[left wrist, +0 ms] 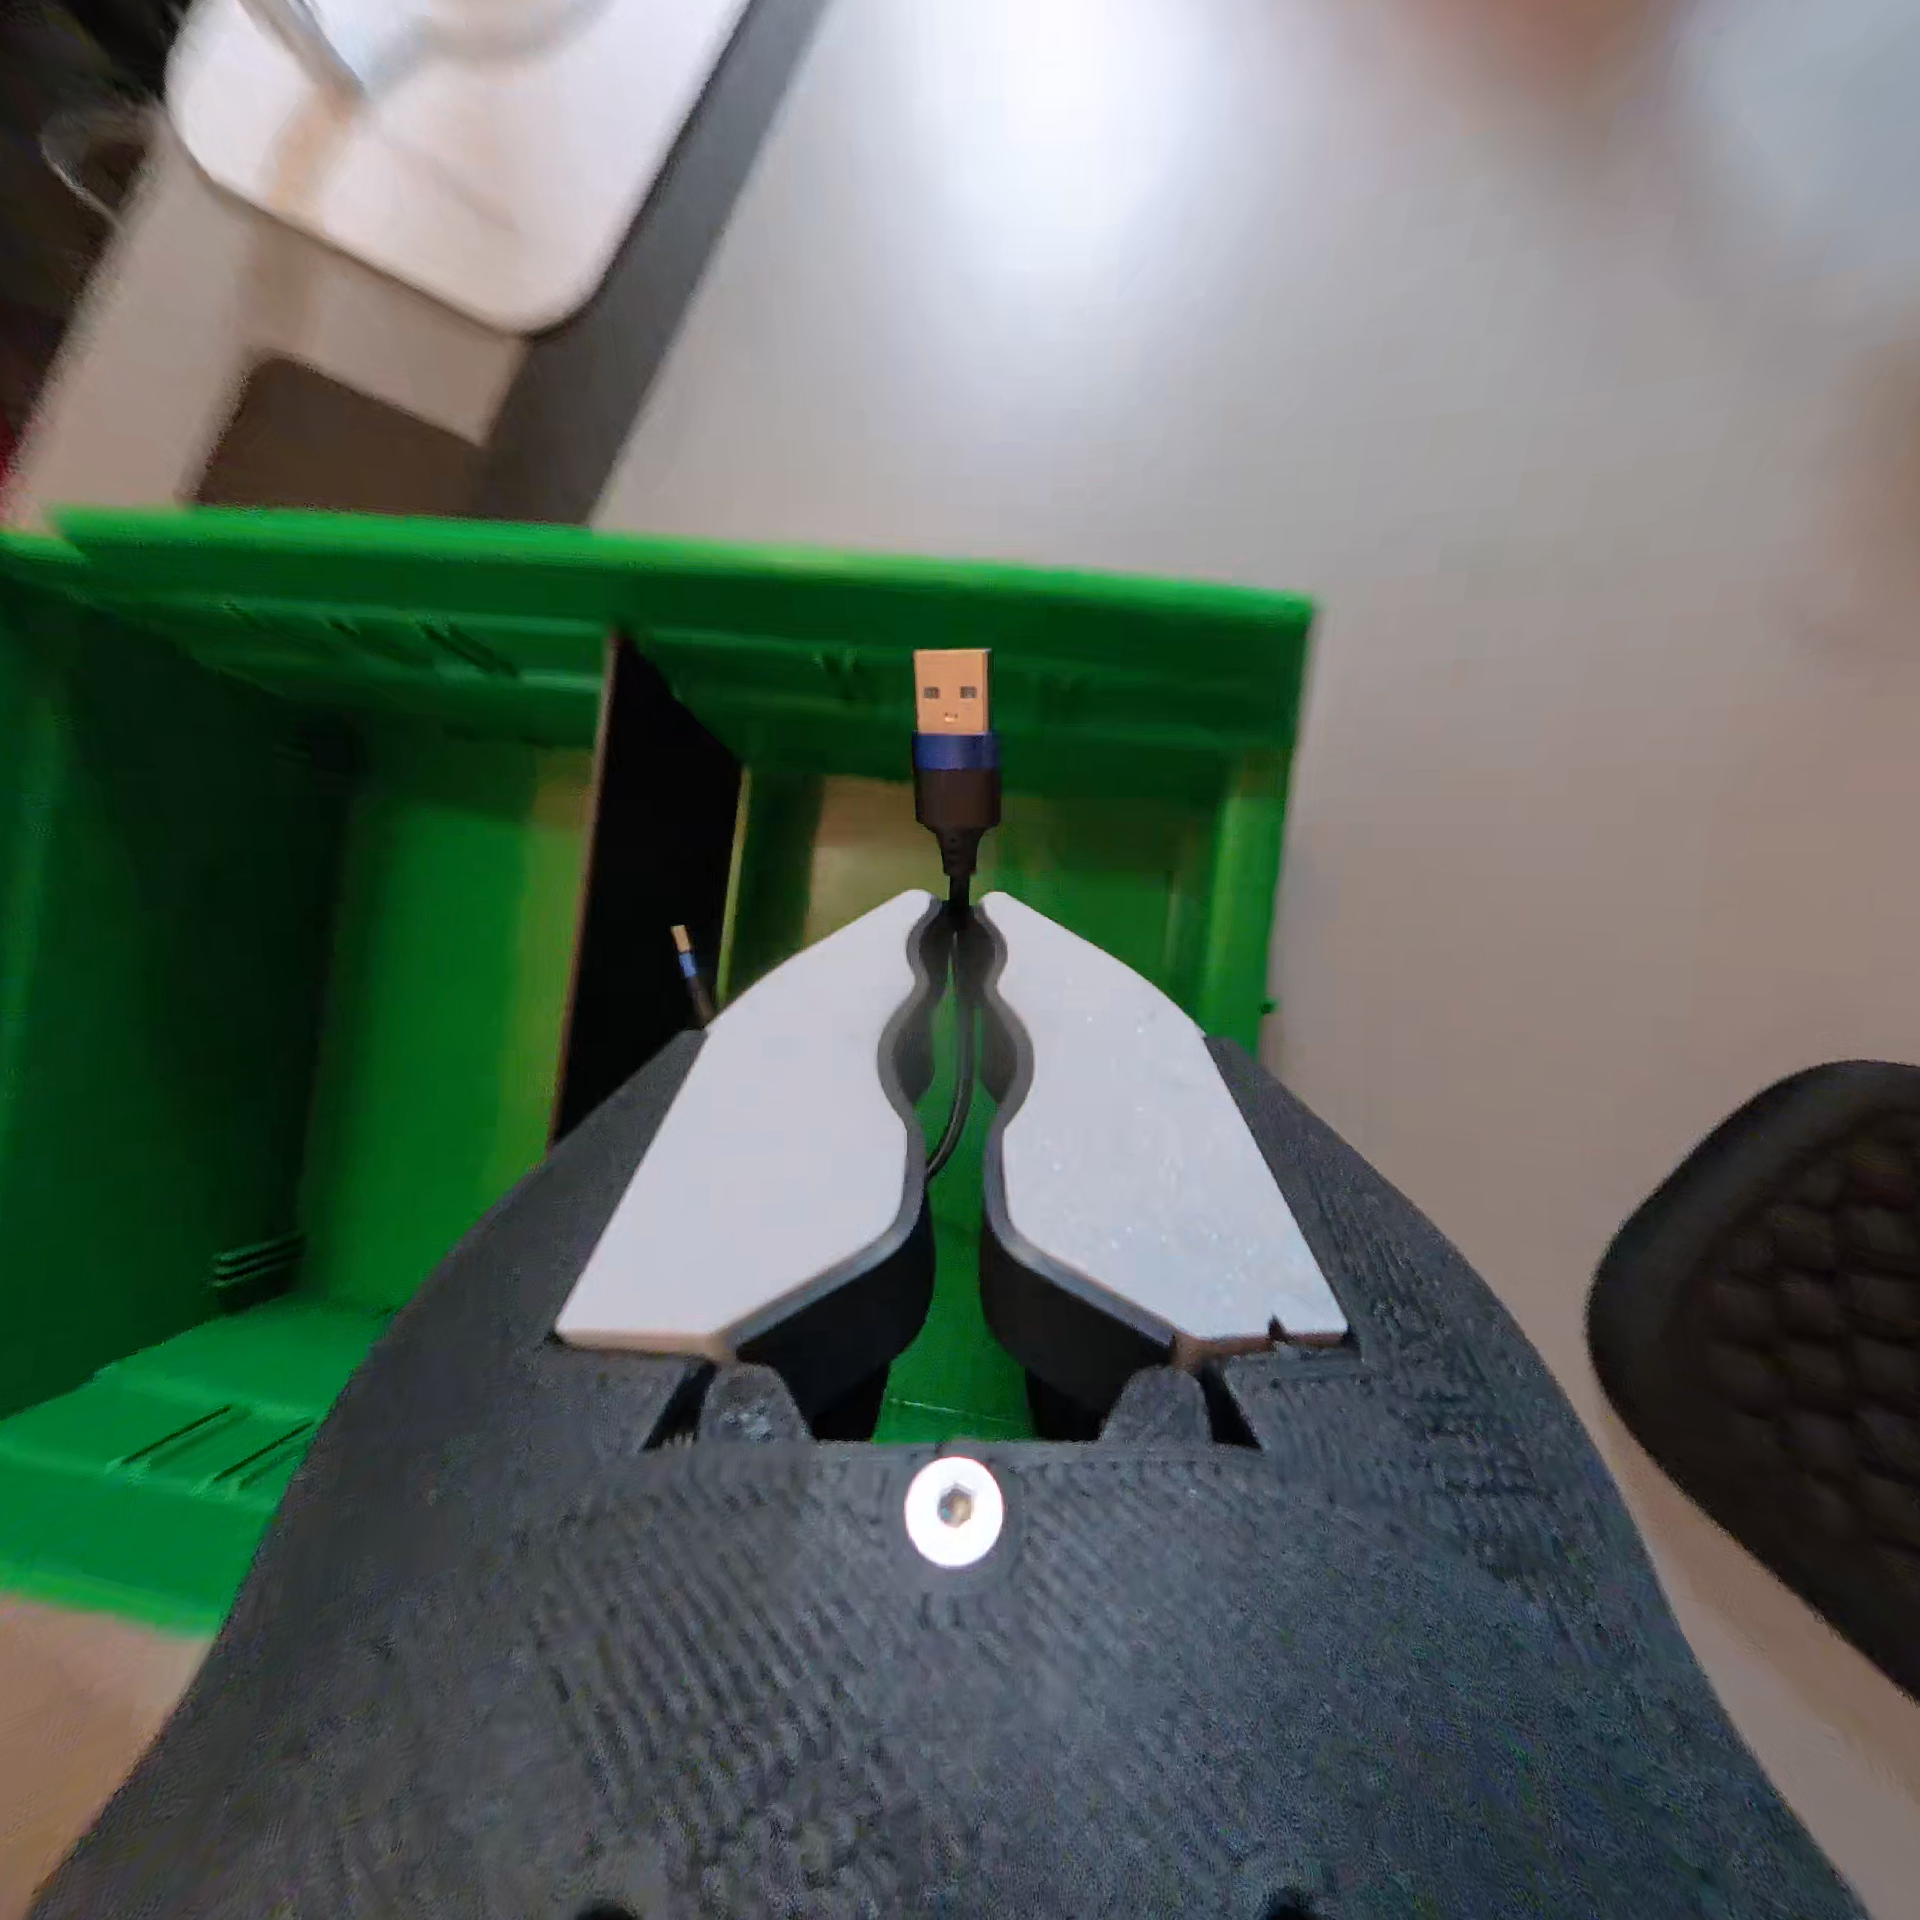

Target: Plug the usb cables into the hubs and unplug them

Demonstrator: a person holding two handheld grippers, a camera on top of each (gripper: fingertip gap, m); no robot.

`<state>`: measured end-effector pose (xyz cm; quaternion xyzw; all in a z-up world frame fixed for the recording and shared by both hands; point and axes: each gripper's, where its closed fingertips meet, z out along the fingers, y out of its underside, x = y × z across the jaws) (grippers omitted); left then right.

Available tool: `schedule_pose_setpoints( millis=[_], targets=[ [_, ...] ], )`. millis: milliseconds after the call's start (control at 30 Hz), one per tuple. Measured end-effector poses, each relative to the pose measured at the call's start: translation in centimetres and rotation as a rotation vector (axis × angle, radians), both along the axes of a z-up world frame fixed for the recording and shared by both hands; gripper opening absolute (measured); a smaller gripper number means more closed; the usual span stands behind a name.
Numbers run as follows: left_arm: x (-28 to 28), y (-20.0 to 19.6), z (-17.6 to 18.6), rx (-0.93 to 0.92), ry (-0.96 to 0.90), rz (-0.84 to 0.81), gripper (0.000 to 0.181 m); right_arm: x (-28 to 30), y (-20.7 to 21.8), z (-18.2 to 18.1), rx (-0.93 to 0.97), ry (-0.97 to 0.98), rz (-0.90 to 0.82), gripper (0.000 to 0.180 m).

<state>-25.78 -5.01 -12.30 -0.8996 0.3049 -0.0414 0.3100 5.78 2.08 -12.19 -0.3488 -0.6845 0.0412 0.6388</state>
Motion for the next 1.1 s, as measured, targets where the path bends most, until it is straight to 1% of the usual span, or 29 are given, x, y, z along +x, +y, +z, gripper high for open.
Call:
schedule_pose_setpoints(
  millis=[67, 133, 267, 400, 500, 700, 767, 833, 900, 967, 1000, 1033, 1100],
  targets=[
    [1.5, -1.3, 2.7, 0.089, -0.012, -0.026, 0.003, 0.0, -0.1, 0.2, 0.011, 0.004, 0.000, 0.013],
    [3.3, -2.8, 4.7, 0.153, -0.010, -0.067, 0.003, 0.0, -0.2, 0.3, 0.025, 0.007, -0.001, 0.013],
    [7.9, -5.9, 6.2, 0.174, -0.030, -0.154, 0.004, -0.2, -0.5, 0.3, 0.052, -0.001, 0.004, 0.013],
    [12.9, -8.0, 5.4, 0.141, -0.089, -0.231, 0.004, -0.4, -1.2, 0.3, 0.087, -0.008, 0.027, 0.012],
    [16.5, -8.6, 3.4, 0.083, -0.176, -0.268, 0.004, -0.5, -1.8, 0.4, 0.090, 0.000, 0.059, 0.012],
    [22.2, -7.4, -1.1, 0.007, -0.382, -0.321, 0.004, -0.5, -3.2, 0.8, 0.022, 0.042, 0.156, 0.012],
    [23.8, -7.0, -1.4, -0.013, -0.504, -0.344, 0.004, -0.5, -3.4, 1.0, -0.020, 0.060, 0.178, 0.012],
    [25.8, -7.5, -0.6, -0.072, -0.710, -0.400, 0.003, -0.4, -3.4, 1.1, -0.064, 0.081, 0.190, 0.012],
    [27.3, -9.1, 1.1, -0.207, -0.947, -0.486, 0.003, -0.4, -3.2, 1.3, -0.096, 0.098, 0.192, 0.012],
    [27.9, -11.6, 2.7, -0.368, -1.121, -0.597, 0.003, -0.3, -3.1, 1.4, -0.123, 0.111, 0.193, 0.012],
    [28.0, -12.3, 2.7, -0.415, -1.143, -0.621, 0.003, -0.3, -3.1, 1.5, -0.134, 0.117, 0.192, 0.012],
    [28.0, -12.3, 2.1, -0.432, -1.123, -0.608, 0.003, -0.2, -3.0, 1.5, -0.144, 0.121, 0.192, 0.012],
    [27.4, -11.5, 0.1, -0.442, -1.061, -0.539, 0.004, -0.2, -2.9, 1.6, -0.158, 0.129, 0.192, 0.012]
  ],
)
